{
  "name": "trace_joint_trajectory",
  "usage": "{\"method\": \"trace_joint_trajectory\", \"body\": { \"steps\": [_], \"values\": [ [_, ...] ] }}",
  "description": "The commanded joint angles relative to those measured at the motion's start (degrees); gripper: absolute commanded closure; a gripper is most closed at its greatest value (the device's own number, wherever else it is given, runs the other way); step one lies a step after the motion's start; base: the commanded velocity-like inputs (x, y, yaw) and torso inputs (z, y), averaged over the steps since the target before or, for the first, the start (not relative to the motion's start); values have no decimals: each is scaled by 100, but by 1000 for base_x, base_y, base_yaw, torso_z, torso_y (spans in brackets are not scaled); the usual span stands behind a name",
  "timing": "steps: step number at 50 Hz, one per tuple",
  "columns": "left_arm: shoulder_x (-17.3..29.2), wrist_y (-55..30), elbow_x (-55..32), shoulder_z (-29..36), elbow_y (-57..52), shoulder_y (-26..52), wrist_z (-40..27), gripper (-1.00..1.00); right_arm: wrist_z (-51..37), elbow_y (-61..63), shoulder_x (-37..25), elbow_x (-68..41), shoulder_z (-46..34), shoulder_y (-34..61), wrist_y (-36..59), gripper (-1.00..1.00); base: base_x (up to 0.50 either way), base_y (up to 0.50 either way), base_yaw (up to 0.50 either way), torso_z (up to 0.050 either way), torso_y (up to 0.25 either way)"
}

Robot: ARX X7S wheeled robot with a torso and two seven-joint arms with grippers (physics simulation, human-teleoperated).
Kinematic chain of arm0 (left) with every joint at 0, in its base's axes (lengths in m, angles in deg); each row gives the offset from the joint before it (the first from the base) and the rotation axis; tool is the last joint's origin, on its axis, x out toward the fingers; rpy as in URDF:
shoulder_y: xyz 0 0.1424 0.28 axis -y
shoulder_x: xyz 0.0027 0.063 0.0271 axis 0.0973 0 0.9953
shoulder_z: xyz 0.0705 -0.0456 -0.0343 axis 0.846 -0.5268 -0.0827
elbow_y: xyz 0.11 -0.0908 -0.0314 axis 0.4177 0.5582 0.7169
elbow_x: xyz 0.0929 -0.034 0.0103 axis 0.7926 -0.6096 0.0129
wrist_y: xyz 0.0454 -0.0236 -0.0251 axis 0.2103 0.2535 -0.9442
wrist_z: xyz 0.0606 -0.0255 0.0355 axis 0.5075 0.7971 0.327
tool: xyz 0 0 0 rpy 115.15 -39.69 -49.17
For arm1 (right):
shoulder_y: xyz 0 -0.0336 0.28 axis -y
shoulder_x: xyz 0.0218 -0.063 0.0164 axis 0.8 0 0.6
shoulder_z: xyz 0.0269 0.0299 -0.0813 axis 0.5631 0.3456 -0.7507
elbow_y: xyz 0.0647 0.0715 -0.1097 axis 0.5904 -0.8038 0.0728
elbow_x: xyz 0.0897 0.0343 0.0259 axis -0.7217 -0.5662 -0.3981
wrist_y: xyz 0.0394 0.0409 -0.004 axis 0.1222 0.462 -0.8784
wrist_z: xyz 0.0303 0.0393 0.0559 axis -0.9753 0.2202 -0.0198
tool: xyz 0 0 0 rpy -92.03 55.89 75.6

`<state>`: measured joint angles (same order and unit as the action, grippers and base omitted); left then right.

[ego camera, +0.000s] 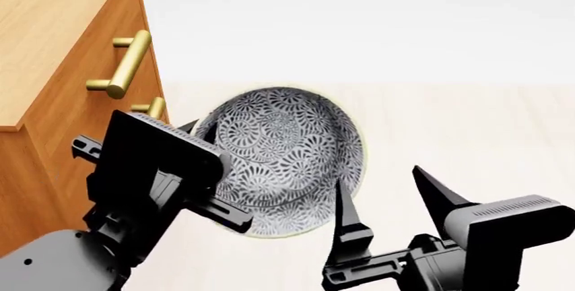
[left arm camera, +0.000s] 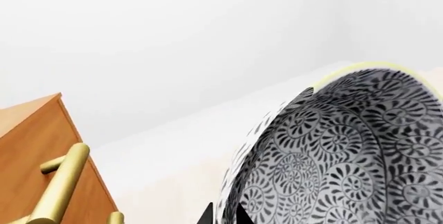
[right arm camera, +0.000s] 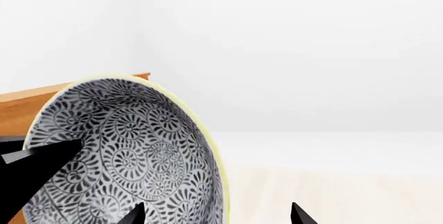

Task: Put the bowl on top of the cabinet.

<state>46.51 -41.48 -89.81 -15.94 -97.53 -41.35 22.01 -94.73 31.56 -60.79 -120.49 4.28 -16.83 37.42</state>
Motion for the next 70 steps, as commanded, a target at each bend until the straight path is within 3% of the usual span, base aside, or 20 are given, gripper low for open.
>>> {"method": "trace_joint_trajectory", "body": {
  "steps": [1, 17, 19, 33, 52, 59, 64, 70],
  "values": [
    [-215, -172, 296, 128, 564, 430, -189, 100, 290, 16, -34, 34, 362, -944, -1029, -100, 0, 0, 0, 0, 0],
    [-354, -276, 622, 755, 1423, 1152, 151, 100, 1412, -383, 509, -630, 891, -2223, -2702, -100, 0, 0, 0, 0, 1],
    [-315, -241, 445, 802, 1349, 1250, 505, 100, 1698, -537, 625, -893, 936, -2323, -2858, -100, 0, 0, 0, 0, 0],
    [-555, -1019, 420, 1005, 1328, 2189, 606, 100, 2929, -2077, 1330, -1796, 1076, -2029, -3111, -100, 0, 0, 0, 0, 1],
    [-1189, -1332, 339, 1075, 2527, 3428, 890, 100, 2886, -2130, 1282, -1592, 1151, -2009, -3221, -100, 0, 0, 0, 1, 1],
    [-1455, -1571, -87, 1050, 3185, 3935, 959, 100, 2904, -2269, 1321, -1534, 1116, -1902, -3184, -100, 0, 0, 0, 0, 0],
    [-1459, -1238, -1009, 1518, 3906, 4492, 575, 100, 2940, -2311, 1326, -1522, 1084, -1858, -3139, -100, 0, 0, 0, 0, 0],
    [-1462, -908, -2211, 1871, 4969, 5176, 628, 100, 2950, -2219, 1296, -1533, 1108, -1921, -3161, -100, 0, 0, 0, 0, 2]
  ]
}}
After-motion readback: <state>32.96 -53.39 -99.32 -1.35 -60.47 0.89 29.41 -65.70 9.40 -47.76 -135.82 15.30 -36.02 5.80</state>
